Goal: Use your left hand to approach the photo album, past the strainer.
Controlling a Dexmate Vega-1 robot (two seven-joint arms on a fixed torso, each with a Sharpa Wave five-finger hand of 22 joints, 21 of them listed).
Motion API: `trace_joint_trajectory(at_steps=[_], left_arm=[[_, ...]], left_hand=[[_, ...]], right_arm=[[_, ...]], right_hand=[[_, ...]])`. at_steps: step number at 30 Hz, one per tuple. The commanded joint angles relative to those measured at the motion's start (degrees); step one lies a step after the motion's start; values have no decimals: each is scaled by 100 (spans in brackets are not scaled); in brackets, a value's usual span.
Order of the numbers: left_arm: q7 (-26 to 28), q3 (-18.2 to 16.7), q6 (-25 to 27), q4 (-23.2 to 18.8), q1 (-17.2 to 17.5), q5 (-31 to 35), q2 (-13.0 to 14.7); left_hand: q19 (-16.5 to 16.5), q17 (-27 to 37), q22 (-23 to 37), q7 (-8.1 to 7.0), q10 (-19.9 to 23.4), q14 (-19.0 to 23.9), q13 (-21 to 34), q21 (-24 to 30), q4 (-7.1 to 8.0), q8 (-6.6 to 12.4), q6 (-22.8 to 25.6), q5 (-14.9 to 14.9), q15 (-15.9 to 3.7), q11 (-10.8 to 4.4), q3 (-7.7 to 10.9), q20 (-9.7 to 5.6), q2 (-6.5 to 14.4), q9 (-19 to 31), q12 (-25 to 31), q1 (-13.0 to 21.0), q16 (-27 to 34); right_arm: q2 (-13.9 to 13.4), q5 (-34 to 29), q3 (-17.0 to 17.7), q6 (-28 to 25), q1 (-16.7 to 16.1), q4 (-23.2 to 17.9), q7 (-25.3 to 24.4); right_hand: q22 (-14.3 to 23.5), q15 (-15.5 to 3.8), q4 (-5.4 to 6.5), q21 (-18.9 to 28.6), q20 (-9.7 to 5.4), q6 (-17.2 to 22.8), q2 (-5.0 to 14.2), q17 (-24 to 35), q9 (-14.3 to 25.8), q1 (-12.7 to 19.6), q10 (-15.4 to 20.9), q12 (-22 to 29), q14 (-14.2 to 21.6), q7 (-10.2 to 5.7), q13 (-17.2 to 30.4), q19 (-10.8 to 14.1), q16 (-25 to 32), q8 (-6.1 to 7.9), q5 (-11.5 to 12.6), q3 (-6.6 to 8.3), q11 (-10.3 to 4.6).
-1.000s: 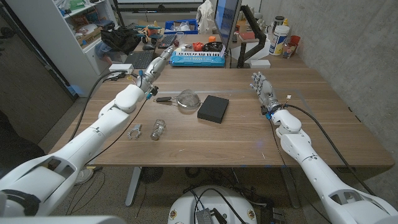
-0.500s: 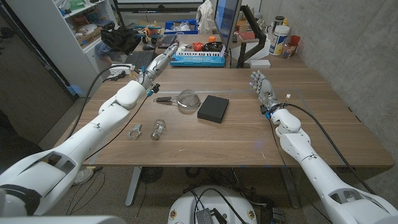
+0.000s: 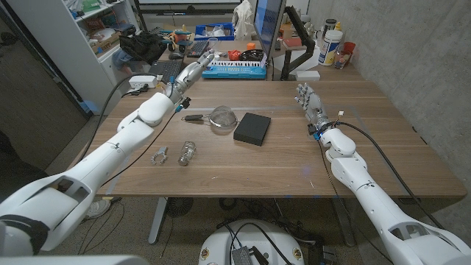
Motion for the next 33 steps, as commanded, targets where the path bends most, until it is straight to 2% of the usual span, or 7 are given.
trace_joint_trajectory(at_steps=[1, 33], left_arm=[[-93, 52, 9, -91, -54, 108, 27], [-352, 214, -120, -255, -252, 565, 145]], left_hand=[[-816, 25, 20, -48, -646, -880, 27, -16, 1, 12, -550, 37, 6, -32, -18, -65, 443, 35, 19, 57, -3], [-762, 24, 21, -57, -616, -849, 27, -51, 3, 13, -477, 45, 1, -41, -34, -62, 446, 36, 18, 57, -6]], right_arm=[[-54, -42, -27, 63, 11, -16, -27], [-81, 11, -76, 198, 30, -14, 36]], right_hand=[[13, 9, -13, -39, -452, 47, 586, 10, 19, 47, 35, 45, 15, -9, 19, 29, 4, 44, 38, 16, 10], [15, 30, -20, -109, -436, 65, 585, 7, 19, 62, 51, 40, 24, 1, 19, 60, -3, 40, 35, 17, 33]])
